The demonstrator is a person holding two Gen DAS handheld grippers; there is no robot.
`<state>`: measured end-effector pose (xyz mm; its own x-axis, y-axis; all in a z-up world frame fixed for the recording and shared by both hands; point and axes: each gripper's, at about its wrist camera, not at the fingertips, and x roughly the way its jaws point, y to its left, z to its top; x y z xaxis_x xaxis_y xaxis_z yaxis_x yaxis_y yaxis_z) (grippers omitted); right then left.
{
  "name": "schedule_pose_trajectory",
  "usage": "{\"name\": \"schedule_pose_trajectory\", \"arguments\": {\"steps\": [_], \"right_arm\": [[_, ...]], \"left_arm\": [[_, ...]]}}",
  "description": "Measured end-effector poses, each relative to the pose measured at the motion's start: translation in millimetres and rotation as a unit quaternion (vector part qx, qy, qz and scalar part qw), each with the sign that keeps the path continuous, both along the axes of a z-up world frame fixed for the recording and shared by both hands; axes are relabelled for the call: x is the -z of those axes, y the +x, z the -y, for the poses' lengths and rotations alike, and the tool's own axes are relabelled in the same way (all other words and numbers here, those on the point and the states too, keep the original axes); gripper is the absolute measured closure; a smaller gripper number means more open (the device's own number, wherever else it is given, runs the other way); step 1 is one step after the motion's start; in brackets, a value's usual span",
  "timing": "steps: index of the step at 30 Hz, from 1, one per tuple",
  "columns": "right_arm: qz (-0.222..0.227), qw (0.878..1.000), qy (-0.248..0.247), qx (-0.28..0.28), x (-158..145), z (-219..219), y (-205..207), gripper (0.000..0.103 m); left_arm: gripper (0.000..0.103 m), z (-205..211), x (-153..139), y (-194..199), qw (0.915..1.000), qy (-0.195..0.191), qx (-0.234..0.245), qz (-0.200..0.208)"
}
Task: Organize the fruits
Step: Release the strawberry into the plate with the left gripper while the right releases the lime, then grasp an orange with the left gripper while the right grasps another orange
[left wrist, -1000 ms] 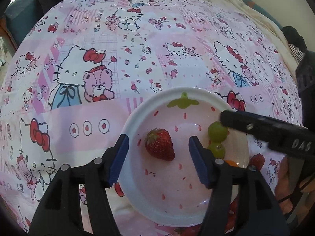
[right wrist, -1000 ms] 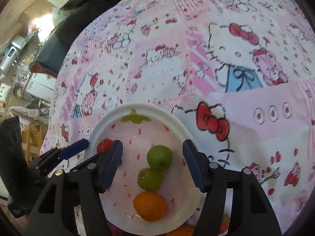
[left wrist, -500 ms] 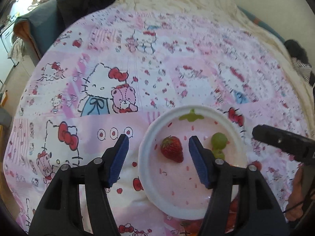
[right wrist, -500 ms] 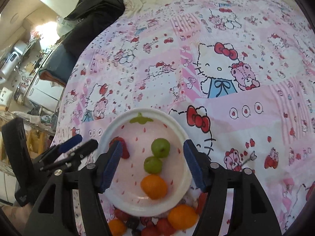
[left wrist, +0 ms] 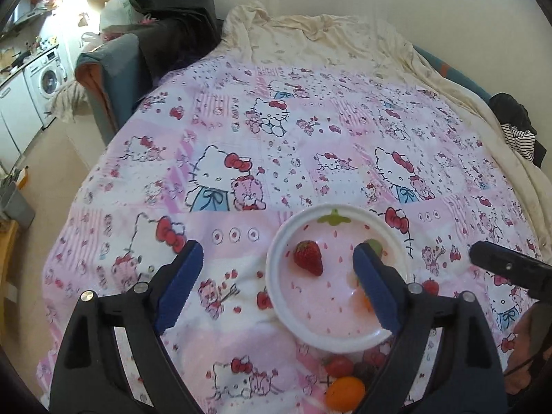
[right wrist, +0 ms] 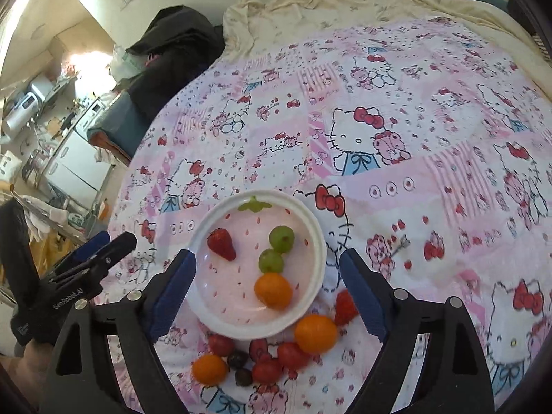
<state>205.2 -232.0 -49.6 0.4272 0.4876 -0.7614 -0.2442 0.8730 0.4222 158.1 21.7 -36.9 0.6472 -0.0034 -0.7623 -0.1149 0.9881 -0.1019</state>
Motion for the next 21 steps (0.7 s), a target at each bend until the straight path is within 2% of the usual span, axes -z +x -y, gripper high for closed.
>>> {"name": "schedule_pose_trajectory", "arguments": {"steps": [3,6,11,15,18,21], "right_arm": [[0.014,1.0,0.003,0.015,-8.4,7.6,-16.2,0.013],[0.03,0.999,-0.002,0.026,-14.0,12.9,-32.6,0.013],[0.026,0.999,0.001,0.026,-13.1,18.8,-56.2,0.013],[0.02,0.999,0.006,0.037,-8.8,26.9,-70.2,0.013],[0.01,0.999,0.003,0.039,-4.1,31.6,-73.7,0.013],[0.006,0.999,-0.004,0.049,-0.3,38.0,-74.7,0.013]], "left_arm": [[0.016,0.5,-3.8,-13.3,0.9999,-0.012,0.002,0.004],[0.016,4.4,-5.2,-26.3,1.0,-0.001,-0.001,0.003],[0.016,9.6,2.6,-44.3,0.9999,-0.001,-0.005,-0.011],[0.016,16.2,19.8,-53.5,0.9988,0.013,-0.008,-0.047],[0.016,21.5,35.0,-59.9,0.9972,-0.01,0.002,-0.075],[0.017,36.1,58.5,-60.0,0.9912,-0.026,0.035,-0.125]]}}
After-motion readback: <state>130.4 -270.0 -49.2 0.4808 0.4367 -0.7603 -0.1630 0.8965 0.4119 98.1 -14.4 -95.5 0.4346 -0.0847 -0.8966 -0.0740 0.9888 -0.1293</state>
